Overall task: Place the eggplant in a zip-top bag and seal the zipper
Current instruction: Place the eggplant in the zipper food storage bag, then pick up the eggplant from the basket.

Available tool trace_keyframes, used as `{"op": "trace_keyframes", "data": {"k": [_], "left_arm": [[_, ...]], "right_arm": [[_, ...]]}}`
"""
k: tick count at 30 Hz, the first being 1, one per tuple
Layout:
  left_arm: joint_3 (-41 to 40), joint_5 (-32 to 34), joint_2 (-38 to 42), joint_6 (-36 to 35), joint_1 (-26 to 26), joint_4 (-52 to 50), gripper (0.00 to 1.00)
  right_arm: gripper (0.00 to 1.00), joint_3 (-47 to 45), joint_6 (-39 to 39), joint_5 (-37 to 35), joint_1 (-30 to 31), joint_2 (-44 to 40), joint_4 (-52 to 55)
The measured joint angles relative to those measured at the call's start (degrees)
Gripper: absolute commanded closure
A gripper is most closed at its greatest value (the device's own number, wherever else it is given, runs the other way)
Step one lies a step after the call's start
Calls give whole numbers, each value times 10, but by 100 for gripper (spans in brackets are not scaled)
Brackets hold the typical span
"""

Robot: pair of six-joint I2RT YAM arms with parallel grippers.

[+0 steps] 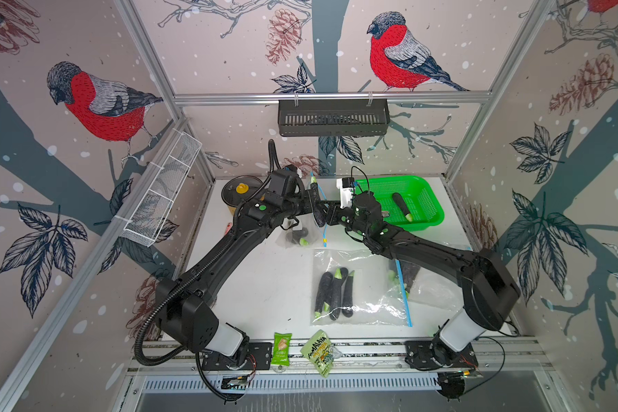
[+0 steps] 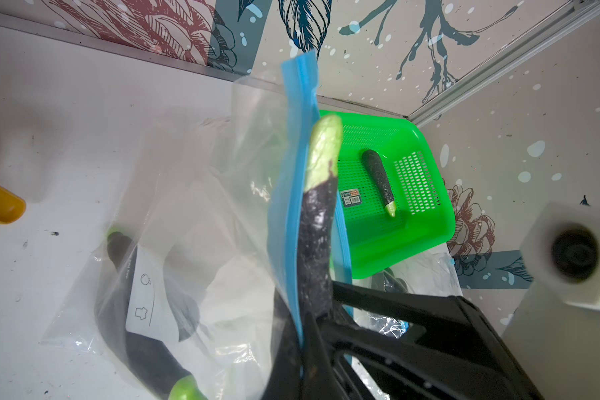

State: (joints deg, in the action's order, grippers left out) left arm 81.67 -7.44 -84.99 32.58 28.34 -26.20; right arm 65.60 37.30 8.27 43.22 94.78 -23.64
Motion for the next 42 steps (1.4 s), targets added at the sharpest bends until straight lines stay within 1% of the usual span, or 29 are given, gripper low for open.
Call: {"op": "trace_keyframes", "data": {"k": [4, 7, 10, 15, 18, 20, 22, 25, 26, 28, 31, 34, 39, 42], "left_arm": [[2, 0, -1, 0, 0, 1, 100], [3, 0, -2, 0, 0, 0, 100], [4, 0, -3, 0, 0, 0, 100], [10, 2, -3, -3, 0, -3, 100], [33, 14, -9, -11, 0, -17, 100], [64, 17, -12, -16, -5, -37, 100], [101, 22, -13, -26, -10, -54, 100], [146, 32, -9, -31, -12, -62, 100], [153, 32, -6, -34, -13, -62, 100], [164, 33, -7, -40, -17, -73, 100], [181, 47, -16, -40, -26, -106, 100], [211, 60, -18, -40, -25, -151, 100], [284, 104, -33, -50, -26, -212, 100], [293, 127, -33, -56, -25, -254, 100]], "right_arm": [[60, 19, -8, -12, 2, 12, 26], [56, 25, -20, -15, -2, 7, 39], [56, 25, -37, -16, -16, -16, 62], [54, 19, -61, -16, -55, -79, 74], [52, 16, -75, -5, -85, -107, 89], [44, 16, -78, 19, -121, -125, 107], [38, 24, -90, 30, -167, -137, 135], [32, 45, -109, 63, -241, -138, 180], [29, 49, -121, 71, -268, -137, 195], [26, 51, -134, 83, -311, -128, 218], [25, 57, -153, 95, -362, -96, 253], [26, 75, -180, 93, -395, -53, 282], [31, 127, -222, 62, -423, 29, 316], [35, 151, -240, 42, -433, 78, 323]]}}
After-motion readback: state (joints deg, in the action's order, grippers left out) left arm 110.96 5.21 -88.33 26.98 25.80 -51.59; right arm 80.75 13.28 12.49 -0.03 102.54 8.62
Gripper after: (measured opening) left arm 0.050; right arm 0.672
